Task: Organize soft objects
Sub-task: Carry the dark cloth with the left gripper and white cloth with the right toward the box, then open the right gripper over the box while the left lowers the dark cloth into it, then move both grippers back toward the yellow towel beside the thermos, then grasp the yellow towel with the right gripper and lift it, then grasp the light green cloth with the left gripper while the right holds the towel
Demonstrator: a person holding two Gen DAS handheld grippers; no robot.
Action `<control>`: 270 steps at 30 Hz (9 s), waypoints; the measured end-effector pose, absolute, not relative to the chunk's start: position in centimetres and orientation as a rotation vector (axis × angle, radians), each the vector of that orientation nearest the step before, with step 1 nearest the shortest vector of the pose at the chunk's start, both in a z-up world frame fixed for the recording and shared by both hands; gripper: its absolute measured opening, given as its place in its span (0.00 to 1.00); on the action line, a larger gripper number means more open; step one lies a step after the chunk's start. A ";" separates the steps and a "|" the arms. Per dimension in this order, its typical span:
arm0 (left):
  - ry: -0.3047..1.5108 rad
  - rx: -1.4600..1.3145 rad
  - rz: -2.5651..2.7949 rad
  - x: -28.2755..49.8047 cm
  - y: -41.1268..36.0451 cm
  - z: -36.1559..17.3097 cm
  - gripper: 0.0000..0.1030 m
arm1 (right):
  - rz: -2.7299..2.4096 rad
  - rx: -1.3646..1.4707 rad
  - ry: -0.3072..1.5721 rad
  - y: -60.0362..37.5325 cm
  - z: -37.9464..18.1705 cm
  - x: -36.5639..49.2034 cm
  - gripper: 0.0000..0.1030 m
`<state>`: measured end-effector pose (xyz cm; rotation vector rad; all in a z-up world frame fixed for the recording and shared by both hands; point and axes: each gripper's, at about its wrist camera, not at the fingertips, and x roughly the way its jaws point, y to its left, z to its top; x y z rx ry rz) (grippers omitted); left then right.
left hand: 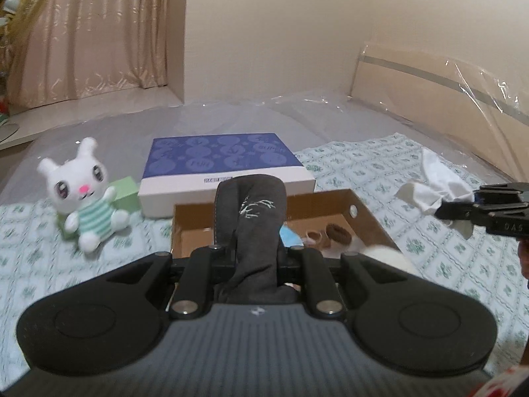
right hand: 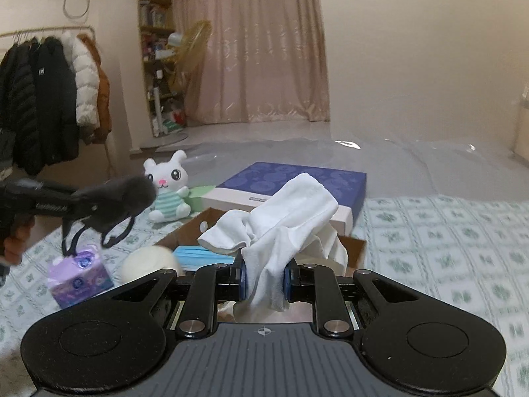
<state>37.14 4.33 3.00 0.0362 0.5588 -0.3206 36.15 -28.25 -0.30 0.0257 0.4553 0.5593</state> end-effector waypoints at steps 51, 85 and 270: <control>0.790 0.000 -0.521 46.5 3.0 -7.6 0.11 | 0.489 0.040 0.664 -29.6 -8.1 42.5 0.50; 0.694 0.035 -0.080 18.4 6.4 5.1 0.32 | 0.368 0.198 0.566 -27.8 0.9 21.7 0.69; 0.734 0.109 -0.265 31.2 2.7 -10.9 0.02 | 0.301 0.181 0.678 -31.1 -10.8 28.7 0.28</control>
